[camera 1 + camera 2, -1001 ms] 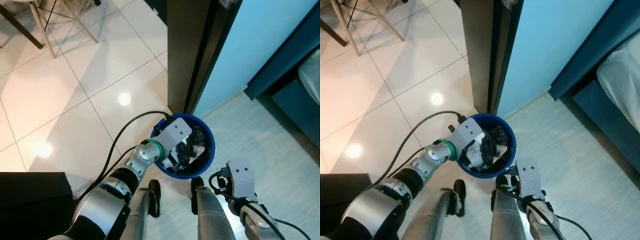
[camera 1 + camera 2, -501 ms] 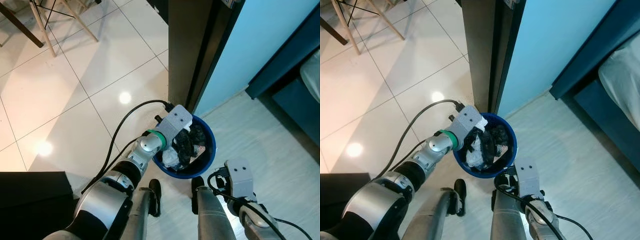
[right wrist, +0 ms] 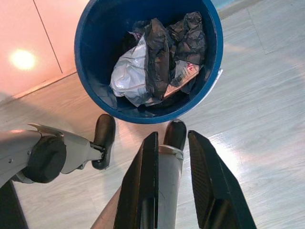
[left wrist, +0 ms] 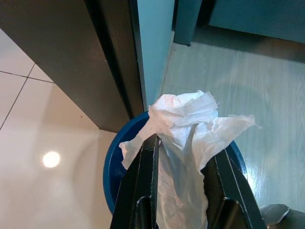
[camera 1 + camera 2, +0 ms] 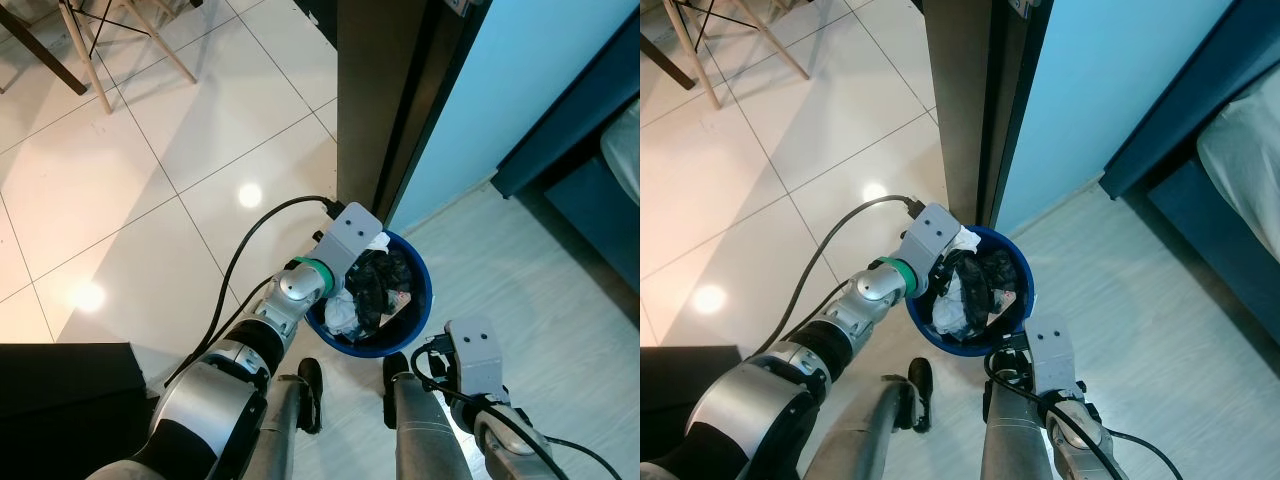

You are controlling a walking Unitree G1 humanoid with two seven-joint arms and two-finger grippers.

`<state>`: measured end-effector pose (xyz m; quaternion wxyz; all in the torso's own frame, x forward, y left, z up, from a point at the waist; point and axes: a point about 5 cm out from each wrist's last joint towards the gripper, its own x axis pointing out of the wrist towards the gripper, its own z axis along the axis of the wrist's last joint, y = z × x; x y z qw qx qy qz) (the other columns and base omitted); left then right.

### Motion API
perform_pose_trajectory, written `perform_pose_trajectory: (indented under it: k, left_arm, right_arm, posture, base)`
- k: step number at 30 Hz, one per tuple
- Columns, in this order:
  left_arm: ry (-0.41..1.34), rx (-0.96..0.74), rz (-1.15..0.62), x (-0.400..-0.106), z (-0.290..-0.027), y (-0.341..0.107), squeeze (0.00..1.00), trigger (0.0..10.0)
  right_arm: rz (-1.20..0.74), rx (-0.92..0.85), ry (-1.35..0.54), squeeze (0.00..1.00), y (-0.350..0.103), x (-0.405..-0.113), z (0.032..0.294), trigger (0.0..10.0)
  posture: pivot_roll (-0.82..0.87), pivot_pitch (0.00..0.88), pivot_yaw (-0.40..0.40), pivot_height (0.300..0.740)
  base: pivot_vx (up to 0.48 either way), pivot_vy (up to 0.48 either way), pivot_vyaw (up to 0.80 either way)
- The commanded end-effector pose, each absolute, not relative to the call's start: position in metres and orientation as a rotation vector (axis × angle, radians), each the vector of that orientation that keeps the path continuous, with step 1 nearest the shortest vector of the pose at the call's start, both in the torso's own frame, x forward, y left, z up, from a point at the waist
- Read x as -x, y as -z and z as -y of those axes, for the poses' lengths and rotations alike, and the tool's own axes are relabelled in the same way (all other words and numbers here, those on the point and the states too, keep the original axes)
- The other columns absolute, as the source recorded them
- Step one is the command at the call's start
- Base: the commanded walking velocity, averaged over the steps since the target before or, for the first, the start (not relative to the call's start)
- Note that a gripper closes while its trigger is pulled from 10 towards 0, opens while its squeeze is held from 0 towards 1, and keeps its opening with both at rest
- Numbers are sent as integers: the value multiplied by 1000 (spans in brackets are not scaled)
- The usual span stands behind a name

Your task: Clean up the room

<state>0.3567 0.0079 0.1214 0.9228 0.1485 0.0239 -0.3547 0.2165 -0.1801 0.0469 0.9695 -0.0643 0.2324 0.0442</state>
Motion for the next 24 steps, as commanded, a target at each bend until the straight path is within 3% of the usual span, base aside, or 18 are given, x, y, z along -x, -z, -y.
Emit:
perform_pose_trajectory:
  k: [1, 2, 3, 8, 9, 24]
  left_arm:
    - [775, -269, -95, -345, 7, -109, 0, 10000]
    - [775, -269, -95, -345, 7, -109, 0, 10000]
    - [794, -261, -98, -344, 9, -108, 1000, 10000]
    - [798, -261, -98, -343, 9, -108, 1000, 10000]
    - [804, -259, -101, -343, 10, -108, 0, 10000]
    - [803, -280, -95, -343, 8, -108, 0, 10000]
  right_arm:
    - [-524, 125, -85, 0, -37, -205, 181, 10000]
    - [-524, 125, -85, 0, -37, -205, 181, 10000]
    - [-525, 125, -82, 0, -38, -205, 181, 10000]
    - [-525, 125, -81, 0, -38, -205, 181, 10000]
    - [-526, 125, -80, 0, -38, -205, 181, 10000]
    - [-530, 142, -94, 0, -35, -208, 179, 10000]
  posture:
    - [-122, 474, 204, 740]
    - [-122, 474, 204, 740]
    - [-123, 474, 205, 740]
    - [-123, 474, 205, 740]
    - [-126, 476, 206, 740]
    - [-113, 436, 192, 740]
  base:
    - [0, 0, 0]
    - [0, 0, 0]
    - [0, 0, 0]
    - [0, 0, 0]
    - [0, 0, 0]
    - [0, 0, 0]
